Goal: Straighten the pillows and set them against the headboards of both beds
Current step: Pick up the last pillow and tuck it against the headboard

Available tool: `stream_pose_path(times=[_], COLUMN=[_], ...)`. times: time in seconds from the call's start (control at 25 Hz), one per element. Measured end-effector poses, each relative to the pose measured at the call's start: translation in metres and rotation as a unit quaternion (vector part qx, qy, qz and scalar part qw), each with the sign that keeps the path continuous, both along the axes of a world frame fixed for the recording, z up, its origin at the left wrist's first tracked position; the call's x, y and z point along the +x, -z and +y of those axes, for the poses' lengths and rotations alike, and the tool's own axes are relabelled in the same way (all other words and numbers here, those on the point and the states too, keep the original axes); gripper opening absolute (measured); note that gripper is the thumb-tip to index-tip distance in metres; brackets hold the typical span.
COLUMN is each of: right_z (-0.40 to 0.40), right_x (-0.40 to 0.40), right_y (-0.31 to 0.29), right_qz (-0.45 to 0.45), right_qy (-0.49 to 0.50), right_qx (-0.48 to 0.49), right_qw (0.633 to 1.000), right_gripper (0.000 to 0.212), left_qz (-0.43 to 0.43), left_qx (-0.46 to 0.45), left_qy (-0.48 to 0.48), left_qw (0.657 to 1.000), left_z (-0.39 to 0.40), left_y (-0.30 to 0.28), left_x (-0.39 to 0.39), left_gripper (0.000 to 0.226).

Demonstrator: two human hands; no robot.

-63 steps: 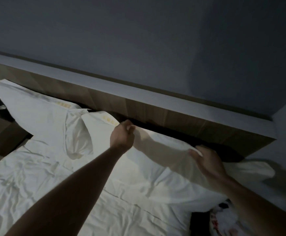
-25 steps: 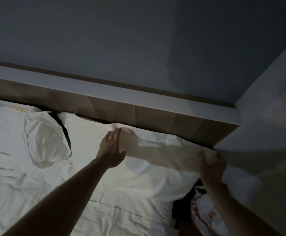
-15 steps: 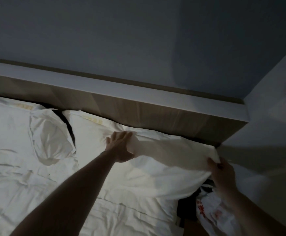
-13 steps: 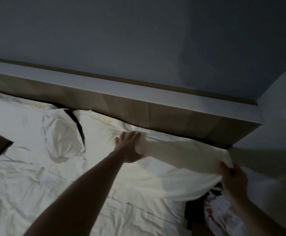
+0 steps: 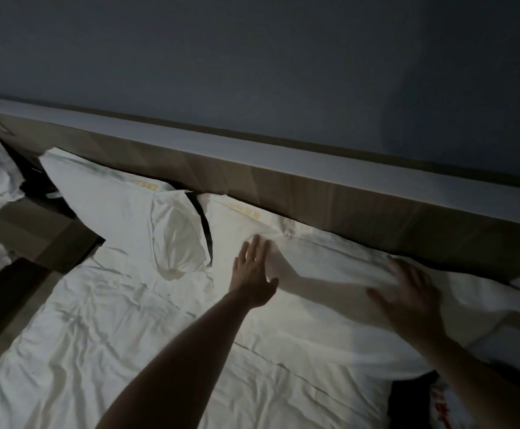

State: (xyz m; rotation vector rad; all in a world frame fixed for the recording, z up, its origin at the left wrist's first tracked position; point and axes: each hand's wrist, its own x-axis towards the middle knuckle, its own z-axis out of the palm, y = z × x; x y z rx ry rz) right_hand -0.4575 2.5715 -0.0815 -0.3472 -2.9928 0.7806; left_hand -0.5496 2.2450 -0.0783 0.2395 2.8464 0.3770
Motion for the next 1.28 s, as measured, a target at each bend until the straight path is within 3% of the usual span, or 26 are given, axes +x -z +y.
stream_pose_path(times=[0.12,0.24,0.4,0.52,0.72,0.84,0.96,1.08,1.28], right_z=[-0.015,-0.027,-0.050,-0.064,-0.033,-0.003,0.031,0.049,0.054], right_x=[-0.033,-0.055,-0.064,-0.055,-0.036,-0.019,0.007,0.025,0.022], right_y=[0.001,0.009,0.010,0.011,0.024,0.013,0.021,0.030,0.032], right_qz=[-0.120,-0.162,-0.054,0.009,-0.050,0.003,0.027,-0.039,-0.138], right_qy=[-0.024,-0.029,0.012,-0.002,-0.019,-0.060,-0.056,-0.014,0.035], right_qx=[0.063,0.033,-0.108,-0.124,-0.041,-0.022,0.070,0.130,0.139], right_qw=[0.991,0.986,0.993,0.992,0.998,0.998,0.996,0.991,0.980], right_gripper=[0.089,0.068,0.044,0.039,0.046,0.052,0.064,0.076,0.084], left_qz=[-0.010,-0.048,-0.068,-0.070,-0.084,-0.075,-0.051,-0.075,-0.122], left_qx=[0.020,0.074,0.094,0.097,0.079,0.072,0.078,0.063,0.014], left_qy=[-0.050,-0.141,-0.169,-0.157,-0.118,-0.076,-0.041,-0.016,0.037], left_qw=[0.998,0.986,0.979,0.980,0.986,0.992,0.995,0.995,0.992], left_z=[-0.013,-0.020,-0.028,-0.028,-0.018,-0.012,0.004,0.022,0.029], left_y=[-0.002,-0.009,-0.005,-0.001,-0.003,-0.008,-0.013,-0.020,-0.020], left_x=[0.003,0.009,0.024,0.032,0.032,0.023,0.010,0.001,0.001], left_gripper=[0.096,0.092,0.092,0.091,0.093,0.094,0.090,0.089,0.091])
